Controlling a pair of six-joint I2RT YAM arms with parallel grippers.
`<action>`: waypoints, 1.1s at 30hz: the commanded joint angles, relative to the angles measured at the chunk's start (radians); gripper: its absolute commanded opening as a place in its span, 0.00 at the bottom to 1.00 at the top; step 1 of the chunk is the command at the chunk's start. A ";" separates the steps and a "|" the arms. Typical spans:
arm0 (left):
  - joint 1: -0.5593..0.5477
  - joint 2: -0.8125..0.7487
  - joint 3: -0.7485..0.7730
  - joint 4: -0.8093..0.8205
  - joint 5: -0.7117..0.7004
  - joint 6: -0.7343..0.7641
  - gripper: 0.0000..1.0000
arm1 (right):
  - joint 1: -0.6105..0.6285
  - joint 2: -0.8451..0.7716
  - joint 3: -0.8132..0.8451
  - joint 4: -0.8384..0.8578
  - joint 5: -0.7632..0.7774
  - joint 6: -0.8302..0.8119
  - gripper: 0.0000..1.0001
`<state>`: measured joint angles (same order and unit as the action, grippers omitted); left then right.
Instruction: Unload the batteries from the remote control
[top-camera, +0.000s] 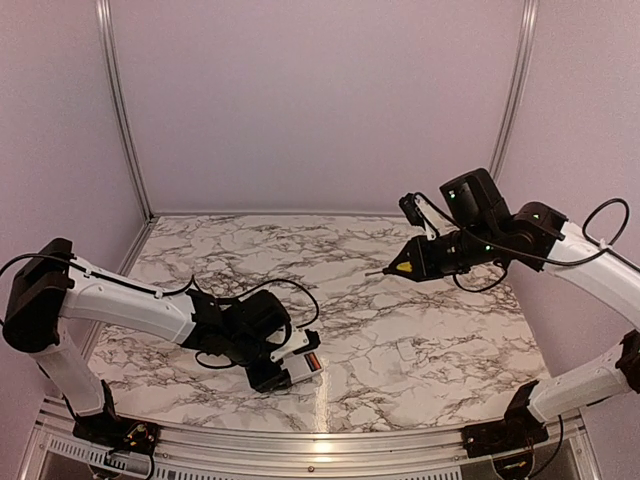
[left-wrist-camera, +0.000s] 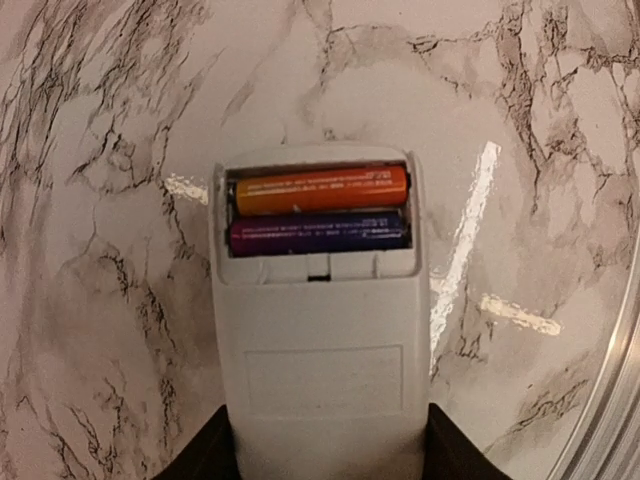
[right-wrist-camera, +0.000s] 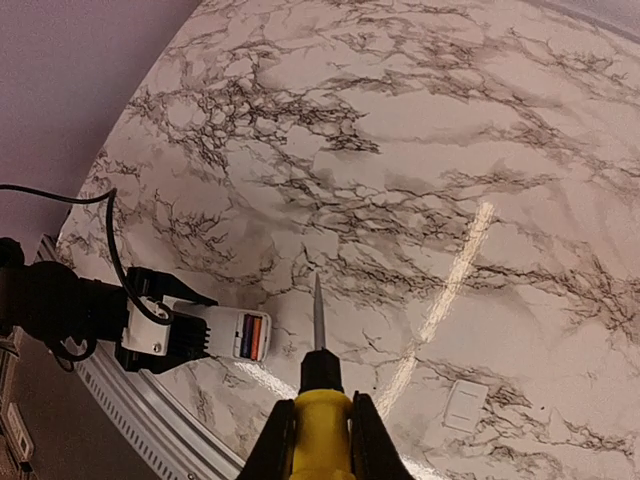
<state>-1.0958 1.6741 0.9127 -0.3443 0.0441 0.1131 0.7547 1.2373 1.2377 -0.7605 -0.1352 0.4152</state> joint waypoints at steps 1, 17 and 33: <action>-0.039 0.050 0.080 0.046 0.043 0.018 0.46 | -0.003 -0.039 -0.001 -0.043 0.037 -0.012 0.00; -0.075 0.117 0.112 0.113 0.009 0.092 0.71 | -0.004 -0.076 -0.008 -0.069 0.062 0.018 0.00; -0.072 -0.181 -0.071 0.439 -0.233 -0.068 0.99 | -0.003 -0.017 0.072 -0.079 0.052 -0.049 0.00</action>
<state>-1.1652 1.5543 0.8742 -0.0284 -0.0525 0.1322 0.7544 1.2037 1.2358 -0.8280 -0.0864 0.4061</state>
